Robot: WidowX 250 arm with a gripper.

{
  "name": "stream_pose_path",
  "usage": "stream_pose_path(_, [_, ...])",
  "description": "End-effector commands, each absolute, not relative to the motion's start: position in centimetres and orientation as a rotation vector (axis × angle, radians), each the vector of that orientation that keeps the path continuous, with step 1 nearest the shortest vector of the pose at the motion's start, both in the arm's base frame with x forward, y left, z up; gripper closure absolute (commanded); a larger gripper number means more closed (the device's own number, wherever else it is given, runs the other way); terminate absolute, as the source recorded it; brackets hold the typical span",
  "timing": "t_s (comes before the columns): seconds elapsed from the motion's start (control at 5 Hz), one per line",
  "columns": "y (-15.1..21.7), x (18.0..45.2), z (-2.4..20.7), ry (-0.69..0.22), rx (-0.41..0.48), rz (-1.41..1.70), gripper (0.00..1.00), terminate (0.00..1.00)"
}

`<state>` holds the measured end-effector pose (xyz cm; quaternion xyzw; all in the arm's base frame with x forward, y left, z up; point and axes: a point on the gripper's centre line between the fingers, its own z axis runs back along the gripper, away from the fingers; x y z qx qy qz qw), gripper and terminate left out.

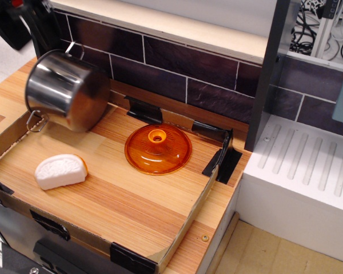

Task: Topple metal pot

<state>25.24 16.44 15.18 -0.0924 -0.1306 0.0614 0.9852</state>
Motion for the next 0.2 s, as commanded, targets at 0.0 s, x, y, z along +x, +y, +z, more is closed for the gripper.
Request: stream_pose_path(0.0, [16.52, 21.62, 21.89, -0.484, 0.06, 0.213, 0.0, 1.0])
